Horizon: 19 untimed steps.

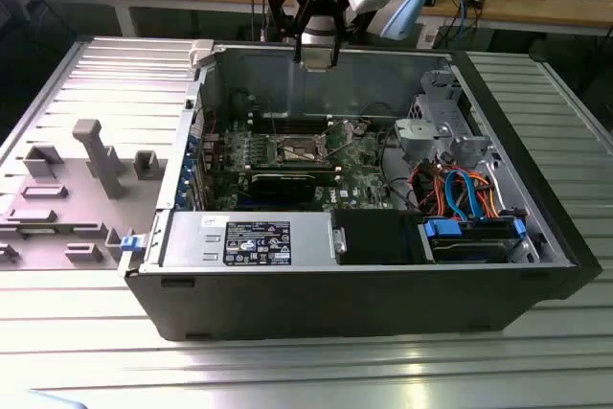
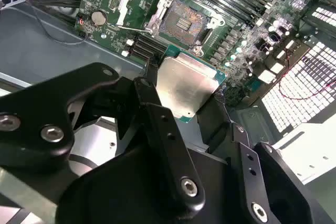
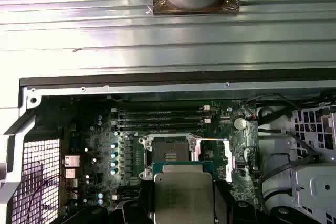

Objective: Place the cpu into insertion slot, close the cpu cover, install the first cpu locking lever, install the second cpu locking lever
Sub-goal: 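Place the cpu into insertion slot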

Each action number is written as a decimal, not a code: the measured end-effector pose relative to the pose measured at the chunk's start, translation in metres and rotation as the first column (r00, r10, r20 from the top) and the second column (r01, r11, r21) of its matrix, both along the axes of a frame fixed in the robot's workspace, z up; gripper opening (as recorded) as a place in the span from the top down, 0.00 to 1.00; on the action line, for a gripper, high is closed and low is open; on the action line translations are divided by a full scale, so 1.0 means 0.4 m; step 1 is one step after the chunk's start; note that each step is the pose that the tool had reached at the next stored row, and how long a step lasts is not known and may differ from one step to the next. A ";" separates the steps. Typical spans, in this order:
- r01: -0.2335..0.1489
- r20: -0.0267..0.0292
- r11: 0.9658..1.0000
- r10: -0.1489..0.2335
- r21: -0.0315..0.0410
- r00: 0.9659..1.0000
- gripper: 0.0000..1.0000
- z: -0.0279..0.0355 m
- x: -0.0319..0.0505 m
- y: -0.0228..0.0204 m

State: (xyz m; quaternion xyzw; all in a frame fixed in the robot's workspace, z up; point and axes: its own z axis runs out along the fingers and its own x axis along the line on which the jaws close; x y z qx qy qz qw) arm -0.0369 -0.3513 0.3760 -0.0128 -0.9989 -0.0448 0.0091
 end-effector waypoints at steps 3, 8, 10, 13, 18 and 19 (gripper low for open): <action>0.000 0.000 1.000 0.000 0.000 1.000 0.45 0.000 0.000 0.000; 0.000 0.000 1.000 0.000 0.000 1.000 0.45 0.000 0.000 0.000; 0.000 0.000 1.000 0.000 0.000 1.000 0.45 0.000 0.000 0.000; 0.000 0.000 1.000 0.000 0.000 1.000 0.45 0.000 -0.004 0.000; 0.019 0.000 1.000 -0.019 0.000 1.000 0.45 0.000 -0.004 0.000; 0.019 0.000 1.000 -0.019 0.000 1.000 0.45 0.000 -0.004 0.000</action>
